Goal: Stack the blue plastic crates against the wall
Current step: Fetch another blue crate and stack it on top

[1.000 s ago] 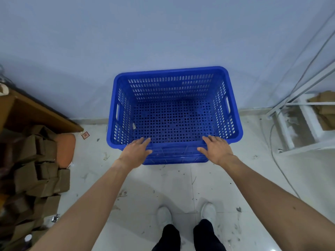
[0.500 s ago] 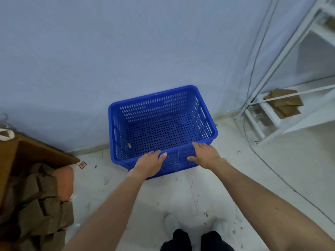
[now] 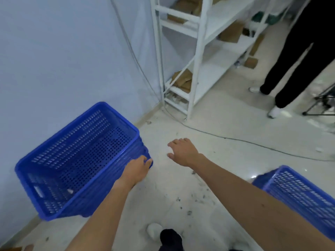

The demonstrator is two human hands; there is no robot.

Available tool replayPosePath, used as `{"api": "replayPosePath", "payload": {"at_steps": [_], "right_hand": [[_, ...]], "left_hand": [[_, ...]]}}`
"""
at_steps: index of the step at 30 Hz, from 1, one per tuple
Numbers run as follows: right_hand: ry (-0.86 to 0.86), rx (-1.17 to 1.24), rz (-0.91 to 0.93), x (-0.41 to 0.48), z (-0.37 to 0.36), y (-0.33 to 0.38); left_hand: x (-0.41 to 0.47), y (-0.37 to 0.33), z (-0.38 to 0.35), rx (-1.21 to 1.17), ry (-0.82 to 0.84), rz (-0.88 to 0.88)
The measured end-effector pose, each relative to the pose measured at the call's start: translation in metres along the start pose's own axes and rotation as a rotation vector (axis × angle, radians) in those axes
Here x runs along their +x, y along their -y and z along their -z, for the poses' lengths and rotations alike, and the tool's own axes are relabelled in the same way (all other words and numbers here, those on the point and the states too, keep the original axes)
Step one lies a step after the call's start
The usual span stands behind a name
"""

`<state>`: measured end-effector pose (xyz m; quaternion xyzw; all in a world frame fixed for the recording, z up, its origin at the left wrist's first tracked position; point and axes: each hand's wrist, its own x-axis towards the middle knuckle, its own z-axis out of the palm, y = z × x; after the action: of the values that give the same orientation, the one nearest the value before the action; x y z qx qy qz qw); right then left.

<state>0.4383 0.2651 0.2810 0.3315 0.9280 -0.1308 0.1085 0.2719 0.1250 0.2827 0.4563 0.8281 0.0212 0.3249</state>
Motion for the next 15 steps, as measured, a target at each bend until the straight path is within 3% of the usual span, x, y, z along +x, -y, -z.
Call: {"api": "replayPosePath", "payload": {"at_steps": [6, 15], "right_hand": [[-0.037, 0.075, -0.283, -0.126, -0.02, -0.176], [0.014, 0.23, -0.687, -0.374, -0.066, -0.385]], "left_hand": [[0.019, -0.189, -0.076, 0.027, 0.052, -0.209], [-0.039, -0.443, -0.223, 0.126, 0.239, -0.425]]}}
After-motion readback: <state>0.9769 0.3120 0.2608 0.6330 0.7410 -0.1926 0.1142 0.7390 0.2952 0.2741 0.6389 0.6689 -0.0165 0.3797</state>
